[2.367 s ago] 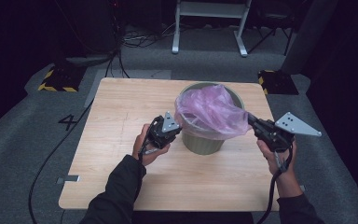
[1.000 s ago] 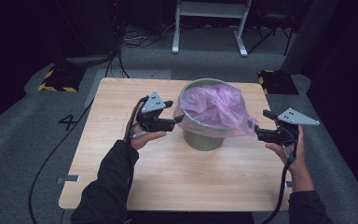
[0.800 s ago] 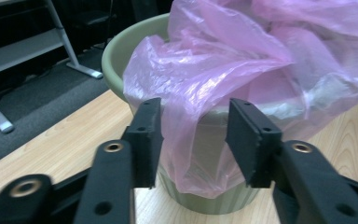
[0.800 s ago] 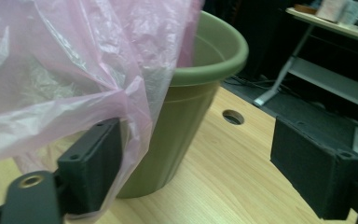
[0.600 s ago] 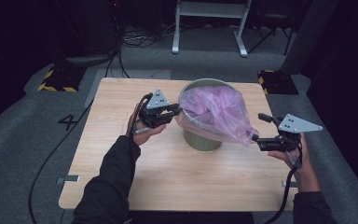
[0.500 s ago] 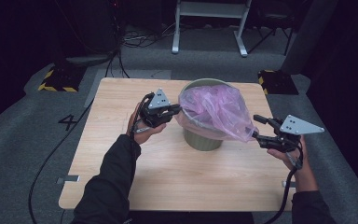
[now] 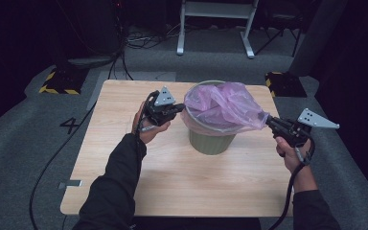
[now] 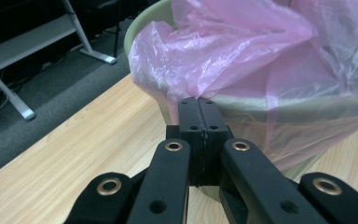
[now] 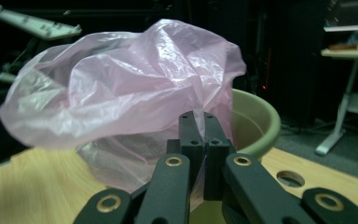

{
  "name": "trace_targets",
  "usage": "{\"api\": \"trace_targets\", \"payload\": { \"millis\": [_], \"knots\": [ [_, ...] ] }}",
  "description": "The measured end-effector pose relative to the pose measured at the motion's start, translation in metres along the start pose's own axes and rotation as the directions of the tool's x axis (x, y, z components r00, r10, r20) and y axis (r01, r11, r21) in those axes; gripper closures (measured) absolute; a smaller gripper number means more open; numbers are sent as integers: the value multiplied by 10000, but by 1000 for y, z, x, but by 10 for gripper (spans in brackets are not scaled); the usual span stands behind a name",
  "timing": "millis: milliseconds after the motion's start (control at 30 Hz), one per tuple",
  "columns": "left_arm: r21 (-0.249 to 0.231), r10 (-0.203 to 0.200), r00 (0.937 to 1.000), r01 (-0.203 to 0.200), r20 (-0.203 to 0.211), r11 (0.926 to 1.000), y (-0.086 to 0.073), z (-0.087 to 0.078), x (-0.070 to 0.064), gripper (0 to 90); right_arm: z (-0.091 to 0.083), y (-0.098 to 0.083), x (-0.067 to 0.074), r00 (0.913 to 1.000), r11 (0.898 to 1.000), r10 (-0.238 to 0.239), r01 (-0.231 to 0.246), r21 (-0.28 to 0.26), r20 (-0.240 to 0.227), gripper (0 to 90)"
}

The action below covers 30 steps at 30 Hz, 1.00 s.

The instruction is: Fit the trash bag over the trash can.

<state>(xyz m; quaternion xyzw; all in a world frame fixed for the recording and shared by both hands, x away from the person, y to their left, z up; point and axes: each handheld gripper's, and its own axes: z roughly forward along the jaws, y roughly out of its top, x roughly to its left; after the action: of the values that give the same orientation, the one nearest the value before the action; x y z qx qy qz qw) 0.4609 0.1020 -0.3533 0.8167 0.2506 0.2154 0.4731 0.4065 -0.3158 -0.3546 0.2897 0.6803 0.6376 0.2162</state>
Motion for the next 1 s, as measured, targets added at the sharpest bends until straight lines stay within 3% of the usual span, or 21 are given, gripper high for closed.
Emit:
{"api": "trace_targets", "payload": {
  "millis": [33,100,233,300,433,533,667,833,1000],
  "knots": [
    [32,-39,10000,39,-3,10000,-1,1,1,900,3,0,-3,9979,9994,221,-237,248,610,900],
    [137,-94,9999,94,-40,9999,-2,4,3,900,7,-1,-7,9932,9972,595,-637,397,996,900],
    [257,-225,9997,225,14,9994,-5,10,5,900,16,-3,-16,9745,9842,1259,-1462,998,1856,900],
    [272,-303,9995,302,55,9992,-6,13,6,900,21,-6,-21,9685,9731,1564,-1848,1379,1940,900],
    [453,-411,9991,408,58,9981,-11,22,7,900,32,-15,-30,9469,9471,2247,-2677,1769,2299,900],
    [536,-461,9989,454,129,9975,-14,27,6,900,38,-20,-34,9391,9373,2444,-2926,1893,2417,900],
    [690,-543,9984,531,164,9962,-17,34,6,900,45,-26,-37,9400,9357,2396,-2903,2003,2430,900],
    [972,-570,9981,546,221,9938,-23,43,3,900,49,-30,-38,9473,9416,2117,-2636,2095,2403,878],
    [685,-683,9977,680,22,9953,-27,38,3,900,46,-32,-33,9688,9531,1048,-1624,2555,2246,607]
  ]
}}
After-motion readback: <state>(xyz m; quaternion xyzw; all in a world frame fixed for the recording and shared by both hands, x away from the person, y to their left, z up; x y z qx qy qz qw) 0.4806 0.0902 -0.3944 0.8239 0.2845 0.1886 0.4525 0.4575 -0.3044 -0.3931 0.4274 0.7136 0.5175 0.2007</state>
